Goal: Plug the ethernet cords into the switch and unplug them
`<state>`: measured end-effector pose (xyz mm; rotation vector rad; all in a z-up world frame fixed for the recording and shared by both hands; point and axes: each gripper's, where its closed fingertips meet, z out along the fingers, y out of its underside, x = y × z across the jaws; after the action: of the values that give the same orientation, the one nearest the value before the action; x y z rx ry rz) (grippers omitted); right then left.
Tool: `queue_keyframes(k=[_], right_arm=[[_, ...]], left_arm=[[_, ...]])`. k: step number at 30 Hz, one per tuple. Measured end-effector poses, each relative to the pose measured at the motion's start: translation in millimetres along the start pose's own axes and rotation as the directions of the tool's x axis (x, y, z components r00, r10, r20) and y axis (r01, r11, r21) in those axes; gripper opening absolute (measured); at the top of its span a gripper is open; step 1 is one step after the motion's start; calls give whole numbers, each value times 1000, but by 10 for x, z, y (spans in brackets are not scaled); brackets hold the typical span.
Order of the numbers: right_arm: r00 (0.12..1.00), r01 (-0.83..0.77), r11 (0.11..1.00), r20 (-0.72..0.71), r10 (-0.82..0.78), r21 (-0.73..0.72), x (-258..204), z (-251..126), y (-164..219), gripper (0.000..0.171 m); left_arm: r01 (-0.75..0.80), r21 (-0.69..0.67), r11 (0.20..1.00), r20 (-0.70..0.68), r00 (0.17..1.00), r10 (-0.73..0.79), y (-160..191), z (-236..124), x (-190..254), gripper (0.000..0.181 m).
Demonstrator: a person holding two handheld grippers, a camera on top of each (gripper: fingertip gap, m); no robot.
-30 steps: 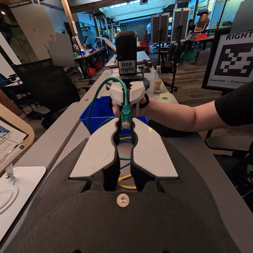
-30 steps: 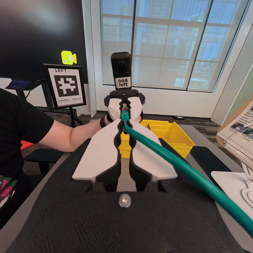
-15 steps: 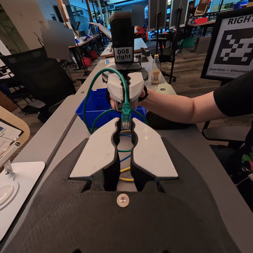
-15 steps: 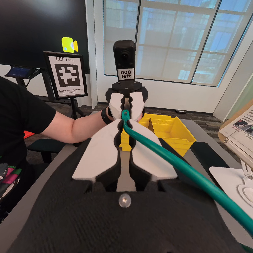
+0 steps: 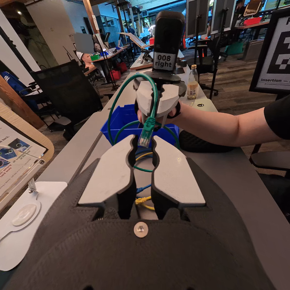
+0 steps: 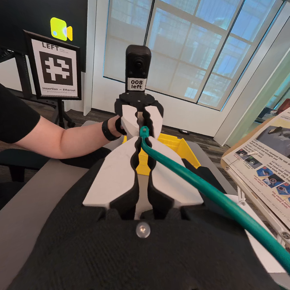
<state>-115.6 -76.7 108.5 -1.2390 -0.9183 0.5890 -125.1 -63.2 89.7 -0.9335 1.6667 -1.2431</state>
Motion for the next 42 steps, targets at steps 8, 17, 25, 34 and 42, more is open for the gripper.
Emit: queue_keyframes(k=[8,17,25,34,42], right_arm=[[995,63,996,-82,-58,69,71,-153,-226,7],[987,124,979,-126,-103,165,30,-326,-576,7],[977,198,960,-120,-177,197,-215,-413,-883,7],[974,218,956,-110,-200,195,-294,-460,-969,7],[976,209,956,-104,-191,207,-274,-518,-983,7]], left_arm=[[95,-23,995,195,977,-89,-51,-295,-280,57],[293,-202,934,491,856,-162,514,-373,-411,77],[431,-272,860,487,833,-263,1473,-51,-153,82],[359,-532,767,489,870,-68,2109,118,-335,90],[372,-634,678,394,910,-131,2524,335,-421,81]])
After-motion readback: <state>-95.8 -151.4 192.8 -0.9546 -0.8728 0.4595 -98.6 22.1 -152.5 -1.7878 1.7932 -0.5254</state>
